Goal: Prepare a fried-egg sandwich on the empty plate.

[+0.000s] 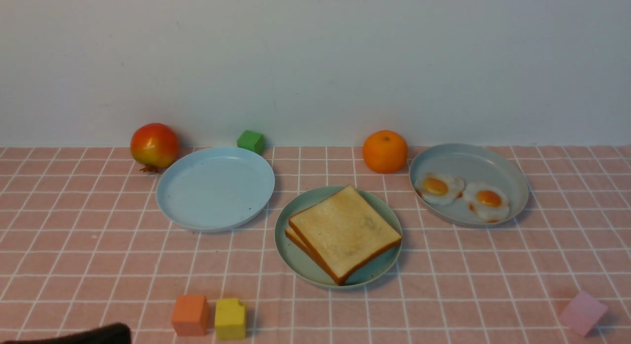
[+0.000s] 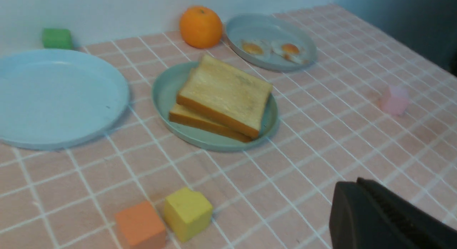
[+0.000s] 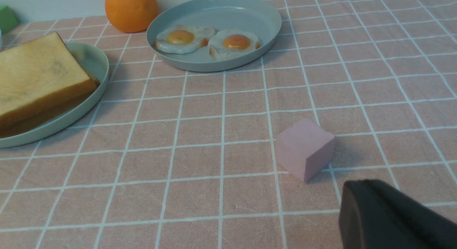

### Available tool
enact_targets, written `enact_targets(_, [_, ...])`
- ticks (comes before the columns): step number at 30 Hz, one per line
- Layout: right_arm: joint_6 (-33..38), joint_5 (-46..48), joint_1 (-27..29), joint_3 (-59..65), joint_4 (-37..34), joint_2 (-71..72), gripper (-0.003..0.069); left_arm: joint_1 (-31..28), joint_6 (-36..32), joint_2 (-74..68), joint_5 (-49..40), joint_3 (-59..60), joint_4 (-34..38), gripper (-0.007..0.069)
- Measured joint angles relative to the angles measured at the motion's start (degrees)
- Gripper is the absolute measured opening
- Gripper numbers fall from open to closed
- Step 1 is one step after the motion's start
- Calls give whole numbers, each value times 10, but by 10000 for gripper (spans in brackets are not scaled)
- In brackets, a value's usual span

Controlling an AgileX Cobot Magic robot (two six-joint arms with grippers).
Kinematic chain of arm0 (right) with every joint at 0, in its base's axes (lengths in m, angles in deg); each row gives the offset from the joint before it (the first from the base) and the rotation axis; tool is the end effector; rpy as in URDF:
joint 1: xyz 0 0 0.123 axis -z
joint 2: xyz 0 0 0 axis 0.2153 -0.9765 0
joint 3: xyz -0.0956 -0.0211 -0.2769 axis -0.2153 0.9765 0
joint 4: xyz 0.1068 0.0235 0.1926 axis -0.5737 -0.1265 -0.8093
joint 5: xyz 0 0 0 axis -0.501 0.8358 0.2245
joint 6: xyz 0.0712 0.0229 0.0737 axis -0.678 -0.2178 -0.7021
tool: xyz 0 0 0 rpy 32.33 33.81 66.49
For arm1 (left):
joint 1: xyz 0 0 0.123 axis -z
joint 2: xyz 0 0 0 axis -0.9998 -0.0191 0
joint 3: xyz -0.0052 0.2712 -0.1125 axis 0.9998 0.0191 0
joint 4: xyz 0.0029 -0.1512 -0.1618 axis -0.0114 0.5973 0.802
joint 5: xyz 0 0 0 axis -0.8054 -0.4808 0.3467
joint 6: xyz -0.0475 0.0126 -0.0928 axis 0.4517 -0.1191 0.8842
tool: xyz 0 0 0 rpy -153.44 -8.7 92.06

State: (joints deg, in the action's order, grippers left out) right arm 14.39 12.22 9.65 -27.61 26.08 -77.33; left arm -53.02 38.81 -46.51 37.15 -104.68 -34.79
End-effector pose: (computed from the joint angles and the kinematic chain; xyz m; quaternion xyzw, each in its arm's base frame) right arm 0.0260 -0.0013 0.1665 0.0050 0.8086 0.0175 0.5881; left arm 0.0425 -0.0312 0.2694 0.1302 0.7477 -0.2872 0.5844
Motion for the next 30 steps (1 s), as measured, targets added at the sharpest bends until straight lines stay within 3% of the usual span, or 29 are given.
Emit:
enact_targets(1, [0,0,0,0,0,0,4,-13,0,5,0,1,1,13])
enact_targets(4, [0,0,0,0,0,0,4,-137,-3,99,2,39,15,13])
enact_targets(5, [0,0,0,0,0,0,4,-137,-4,104,2,42,16,13])
enact_targets(6, [0,1,0,0,0,0,6,-200,-12,147,-1,70,25,13])
enact_targets(10, [0,1,0,0,0,0,8,-274,-22,170,-14,141,46,13])
enact_targets(14, [0,1,0,0,0,0,8,-298,-25,170,-62,175,74,13])
enact_targets(30, [0,2,0,-1,0,0,15,-299,-25,170,-66,175,97,13])
